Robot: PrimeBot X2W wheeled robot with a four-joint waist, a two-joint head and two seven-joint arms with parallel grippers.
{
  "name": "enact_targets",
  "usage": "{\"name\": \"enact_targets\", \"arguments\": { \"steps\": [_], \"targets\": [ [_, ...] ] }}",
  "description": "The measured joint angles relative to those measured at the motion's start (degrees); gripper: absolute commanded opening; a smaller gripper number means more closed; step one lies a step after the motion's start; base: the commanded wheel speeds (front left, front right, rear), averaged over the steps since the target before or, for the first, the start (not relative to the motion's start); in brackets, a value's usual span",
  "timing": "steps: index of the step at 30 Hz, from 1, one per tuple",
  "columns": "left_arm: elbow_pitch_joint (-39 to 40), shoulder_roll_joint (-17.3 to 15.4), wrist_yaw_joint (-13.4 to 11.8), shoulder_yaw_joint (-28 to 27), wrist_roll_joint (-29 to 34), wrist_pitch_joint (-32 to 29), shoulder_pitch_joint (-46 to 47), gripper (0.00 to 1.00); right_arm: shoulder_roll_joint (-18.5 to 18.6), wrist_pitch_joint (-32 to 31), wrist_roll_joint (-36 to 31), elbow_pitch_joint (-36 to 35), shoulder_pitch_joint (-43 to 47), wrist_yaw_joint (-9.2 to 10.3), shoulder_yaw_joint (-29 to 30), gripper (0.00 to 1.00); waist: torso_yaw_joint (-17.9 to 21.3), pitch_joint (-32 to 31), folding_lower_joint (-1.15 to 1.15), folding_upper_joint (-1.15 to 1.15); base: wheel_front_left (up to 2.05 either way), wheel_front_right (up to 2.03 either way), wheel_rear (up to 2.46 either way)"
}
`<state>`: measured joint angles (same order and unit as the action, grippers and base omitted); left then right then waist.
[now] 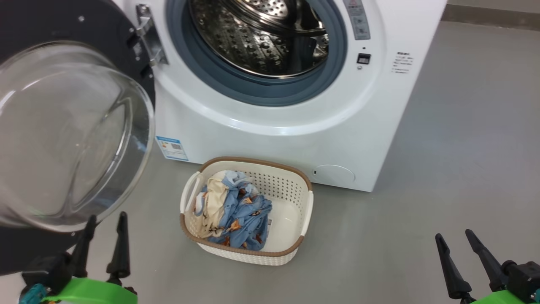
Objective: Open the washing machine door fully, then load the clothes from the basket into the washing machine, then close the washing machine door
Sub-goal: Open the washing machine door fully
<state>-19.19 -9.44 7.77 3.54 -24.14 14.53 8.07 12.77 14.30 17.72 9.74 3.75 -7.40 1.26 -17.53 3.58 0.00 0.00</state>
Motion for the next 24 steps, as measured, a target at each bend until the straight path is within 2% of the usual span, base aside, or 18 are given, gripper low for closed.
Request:
{"name": "enact_targets", "arguments": {
  "steps": [14,24],
  "targets": [
    [5.12,-2.12,0.0,8.35,-4.21,0.0,-1.05,1.0,-0.16,0.01,-0.02,-0.85,-0.08,-0.01,1.76,1.0,6.96,1.34,0.0,0.0,0.0,0.0,0.0],
    [6.99,-3.01,-0.01,8.8,-4.71,0.01,-1.7,1.0,-0.2,0.01,-0.21,-1.44,-0.23,-0.01,2.82,1.0,11.92,2.06,0.0,0.0,0.0,0.0,0.0]
  ]
}}
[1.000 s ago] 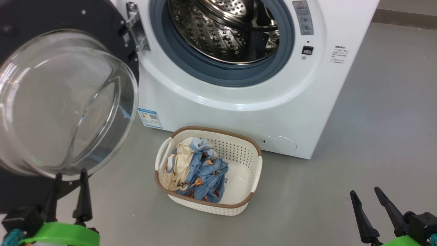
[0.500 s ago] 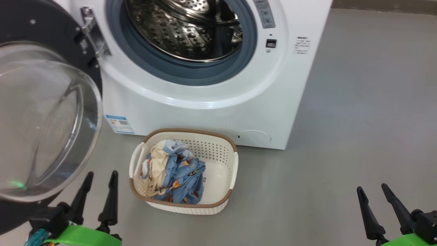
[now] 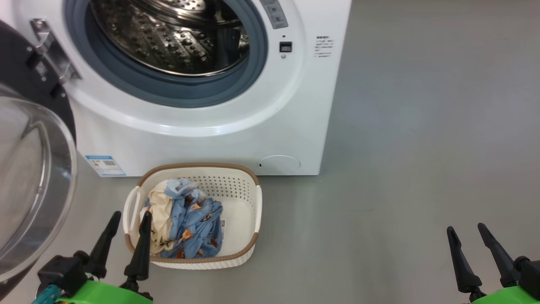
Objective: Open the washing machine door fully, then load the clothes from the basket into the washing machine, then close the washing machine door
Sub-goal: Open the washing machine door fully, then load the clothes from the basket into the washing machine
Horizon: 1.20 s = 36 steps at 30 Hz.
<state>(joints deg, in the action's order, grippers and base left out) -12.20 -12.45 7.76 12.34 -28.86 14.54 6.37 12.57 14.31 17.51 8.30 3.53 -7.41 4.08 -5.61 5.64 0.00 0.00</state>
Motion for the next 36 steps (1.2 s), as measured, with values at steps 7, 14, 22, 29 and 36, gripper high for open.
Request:
{"name": "enact_targets", "arguments": {
  "steps": [7,14,22,29,36],
  "targets": [
    [0.43,-0.31,0.0,-0.01,-1.2,0.0,-0.33,1.0,0.0,0.0,0.0,-0.26,0.01,0.0,0.2,1.0,2.45,-0.04,0.0,0.0,0.0,0.0,0.0],
    [0.67,-0.55,0.0,-0.02,-1.58,-0.01,-0.35,1.0,-0.02,0.0,-0.23,-0.29,0.02,0.0,0.34,1.0,3.33,-0.58,0.0,0.0,0.0,0.0,0.0],
    [0.92,-0.73,0.0,0.13,-2.3,0.0,-0.35,1.0,-0.32,0.0,-0.38,-0.53,0.05,0.01,0.44,1.0,3.24,-0.46,0.0,0.0,0.0,0.0,0.0],
    [0.92,-1.33,0.0,0.04,-2.68,-0.01,-0.35,1.0,-0.48,-0.01,-0.8,-0.54,0.05,0.0,0.42,1.0,3.3,-0.54,0.0,0.0,0.0,0.0,0.0],
    [0.89,-1.52,0.0,0.16,-2.7,0.0,-0.35,1.0,-0.57,0.0,-0.8,-0.56,0.05,0.0,0.41,1.0,3.44,-0.42,0.0,0.0,0.14,-0.24,0.1]
  ]
}}
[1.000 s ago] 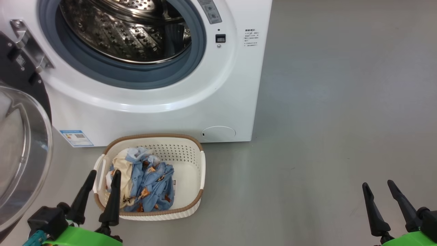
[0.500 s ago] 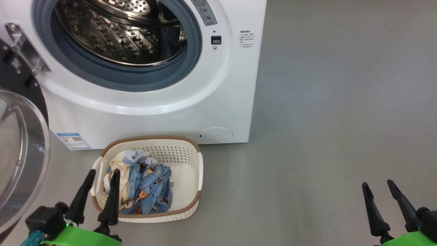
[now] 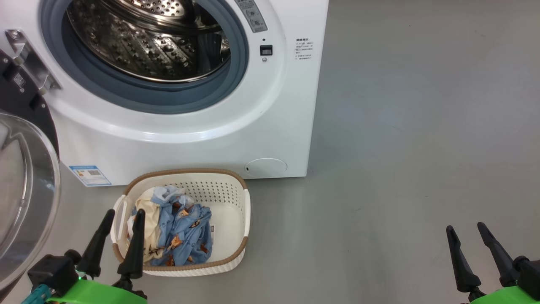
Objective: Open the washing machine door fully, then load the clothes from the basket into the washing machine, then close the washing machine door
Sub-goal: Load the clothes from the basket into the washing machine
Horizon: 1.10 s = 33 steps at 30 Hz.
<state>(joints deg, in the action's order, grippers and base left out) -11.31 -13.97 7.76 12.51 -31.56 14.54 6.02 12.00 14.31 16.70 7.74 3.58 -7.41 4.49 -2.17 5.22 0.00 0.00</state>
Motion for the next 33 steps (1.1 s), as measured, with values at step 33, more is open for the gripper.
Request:
{"name": "enact_targets", "arguments": {
  "steps": [33],
  "targets": [
    [0.24,-0.23,0.0,0.7,-0.81,0.0,0.05,1.0,-0.6,0.0,0.0,-0.12,-0.07,0.0,-0.23,1.0,0.29,0.65,0.0,0.0,0.65,-0.94,0.3]
  ]
}}
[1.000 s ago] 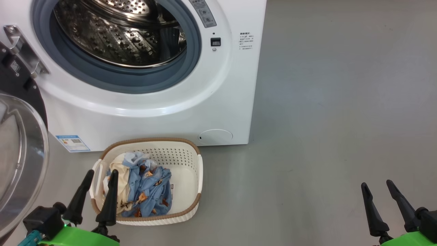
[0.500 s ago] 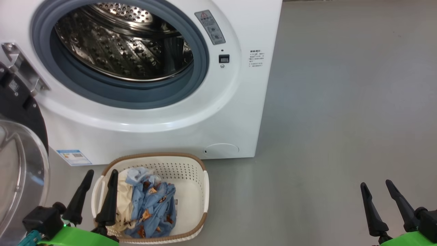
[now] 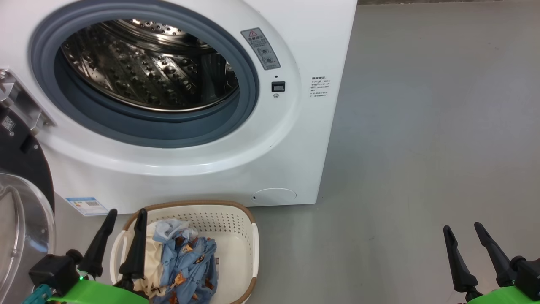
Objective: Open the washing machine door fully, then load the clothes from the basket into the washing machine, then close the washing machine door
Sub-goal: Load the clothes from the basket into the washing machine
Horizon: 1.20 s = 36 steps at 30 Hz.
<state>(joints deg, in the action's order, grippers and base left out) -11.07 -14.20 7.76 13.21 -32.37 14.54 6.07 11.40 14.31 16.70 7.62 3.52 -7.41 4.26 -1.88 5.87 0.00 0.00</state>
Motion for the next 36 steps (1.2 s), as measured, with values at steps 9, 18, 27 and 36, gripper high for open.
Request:
{"name": "enact_targets", "arguments": {
  "steps": [9,18,27,36],
  "targets": [
    [-0.51,0.3,0.0,0.03,0.02,0.0,0.01,1.0,-0.01,-0.01,0.0,0.0,-0.01,0.01,-0.02,1.0,-0.08,0.51,0.0,0.0,0.0,0.0,0.0],
    [-7.6,2.8,0.0,-0.48,1.87,-0.01,0.12,1.0,-0.33,-0.01,0.0,-0.08,-0.18,0.0,-0.87,1.0,0.0,1.68,0.0,0.0,0.0,0.0,0.0],
    [-20.68,5.28,0.0,1.03,2.9,-0.01,4.16,1.0,-0.64,0.0,-0.1,-0.53,-2.72,0.0,-1.93,1.0,0.48,4.73,0.0,0.0,0.0,0.0,0.0],
    [-34.29,5.47,0.0,4.41,2.61,-0.02,13.68,1.0,-1.2,0.0,-0.58,-1.22,-5.69,0.0,-3.48,1.0,1.18,9.35,0.0,0.0,0.0,0.0,0.0]
  ]
}}
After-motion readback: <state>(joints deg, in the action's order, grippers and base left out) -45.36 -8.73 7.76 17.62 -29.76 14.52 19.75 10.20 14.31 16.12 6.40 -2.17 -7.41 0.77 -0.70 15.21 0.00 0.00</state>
